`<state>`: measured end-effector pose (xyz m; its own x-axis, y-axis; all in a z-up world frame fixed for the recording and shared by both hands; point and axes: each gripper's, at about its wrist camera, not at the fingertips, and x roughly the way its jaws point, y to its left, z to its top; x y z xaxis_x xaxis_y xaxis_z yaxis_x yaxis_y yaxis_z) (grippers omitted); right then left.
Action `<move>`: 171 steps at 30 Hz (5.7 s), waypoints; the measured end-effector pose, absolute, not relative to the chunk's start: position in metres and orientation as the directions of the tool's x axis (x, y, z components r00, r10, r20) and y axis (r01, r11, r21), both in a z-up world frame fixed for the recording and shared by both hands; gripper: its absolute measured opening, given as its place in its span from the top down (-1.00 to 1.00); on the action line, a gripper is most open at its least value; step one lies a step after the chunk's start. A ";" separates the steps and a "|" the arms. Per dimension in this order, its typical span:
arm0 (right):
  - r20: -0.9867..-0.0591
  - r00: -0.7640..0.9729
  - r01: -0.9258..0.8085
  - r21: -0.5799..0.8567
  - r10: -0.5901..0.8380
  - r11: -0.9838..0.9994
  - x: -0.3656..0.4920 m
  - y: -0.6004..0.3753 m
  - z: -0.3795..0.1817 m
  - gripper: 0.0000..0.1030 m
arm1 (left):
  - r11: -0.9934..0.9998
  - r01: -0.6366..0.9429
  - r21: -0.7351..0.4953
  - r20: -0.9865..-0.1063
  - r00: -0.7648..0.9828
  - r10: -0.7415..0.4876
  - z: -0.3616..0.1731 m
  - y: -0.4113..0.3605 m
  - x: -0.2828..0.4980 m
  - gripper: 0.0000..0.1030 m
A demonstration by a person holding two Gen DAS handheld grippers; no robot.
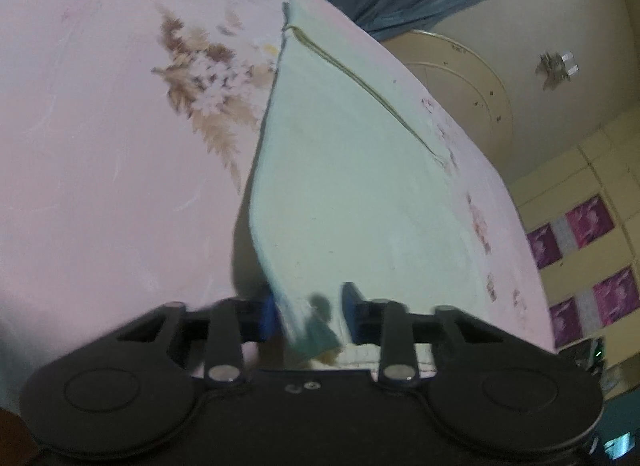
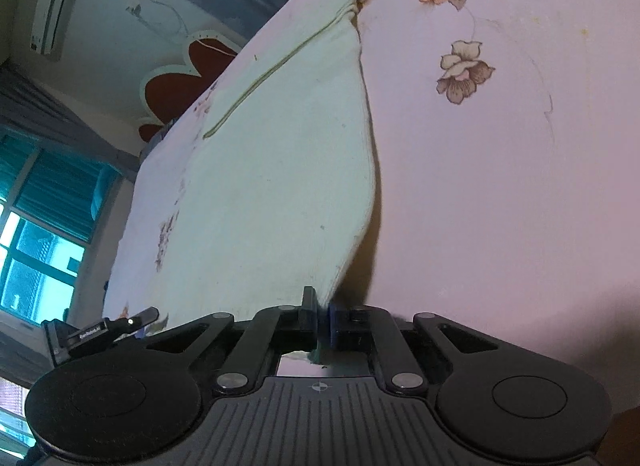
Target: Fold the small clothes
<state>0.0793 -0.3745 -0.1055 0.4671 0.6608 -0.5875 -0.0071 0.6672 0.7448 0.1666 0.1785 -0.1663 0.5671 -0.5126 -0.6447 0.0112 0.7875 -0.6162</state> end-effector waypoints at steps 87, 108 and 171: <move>-0.693 0.680 -0.057 0.272 0.237 0.961 0.501 -0.331 -0.097 0.97 | 0.938 0.160 -0.308 -0.695 0.635 -0.337 -0.155 0.140 0.606 0.92; -0.724 0.671 -0.087 0.135 0.158 0.987 0.510 -0.294 -0.107 0.21 | 0.953 0.279 -0.115 -0.661 0.695 -0.283 -0.148 0.091 0.578 -0.34; -0.746 0.652 -0.114 0.080 0.135 0.990 0.271 -0.284 -0.079 0.80 | 0.991 0.110 -0.082 -0.672 0.728 -0.136 -0.139 0.073 0.362 0.09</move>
<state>0.2712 -0.2838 -0.0794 0.6519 0.1352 -0.7461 -0.1138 0.9903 0.0800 0.3623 0.0730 -0.1387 0.7283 -0.1365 -0.6715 0.1099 0.9905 -0.0821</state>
